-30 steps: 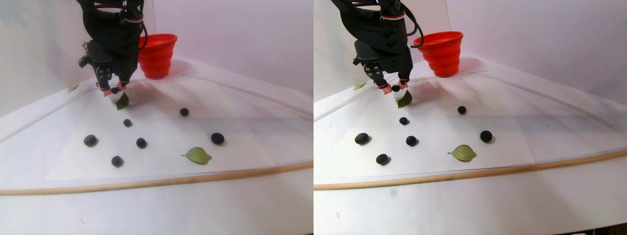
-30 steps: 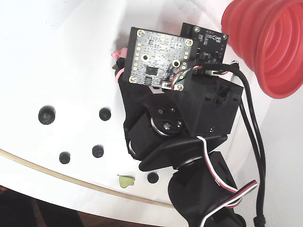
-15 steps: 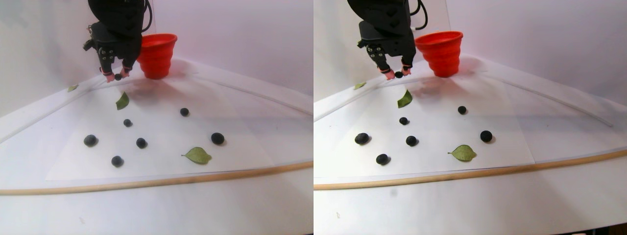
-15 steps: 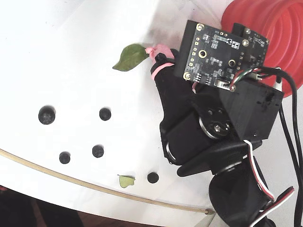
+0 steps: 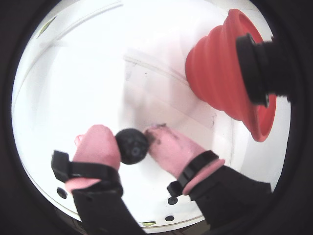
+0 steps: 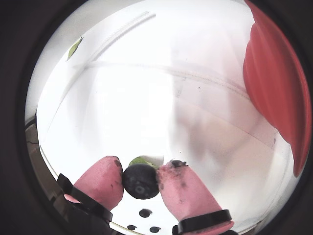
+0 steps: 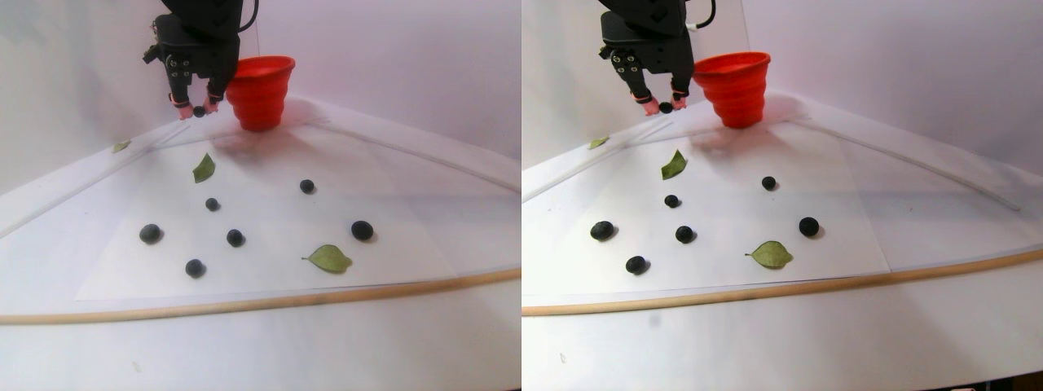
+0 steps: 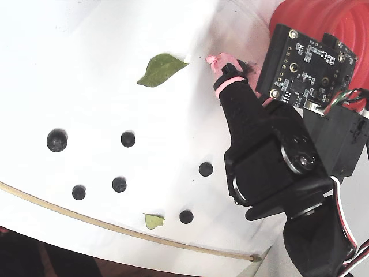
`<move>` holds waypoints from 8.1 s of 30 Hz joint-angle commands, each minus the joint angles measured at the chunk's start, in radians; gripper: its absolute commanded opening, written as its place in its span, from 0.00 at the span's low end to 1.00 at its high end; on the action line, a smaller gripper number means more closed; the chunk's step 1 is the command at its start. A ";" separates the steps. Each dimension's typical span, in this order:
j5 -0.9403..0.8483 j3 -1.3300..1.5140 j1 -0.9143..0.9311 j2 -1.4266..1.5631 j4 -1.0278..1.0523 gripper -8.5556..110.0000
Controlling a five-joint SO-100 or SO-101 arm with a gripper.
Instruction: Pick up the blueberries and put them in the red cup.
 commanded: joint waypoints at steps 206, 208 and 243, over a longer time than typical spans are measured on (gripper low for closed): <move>-0.006 0.267 0.526 0.031 0.169 0.21; 0.003 0.267 0.522 0.008 0.133 0.21; 0.146 0.149 0.462 -0.206 0.017 0.24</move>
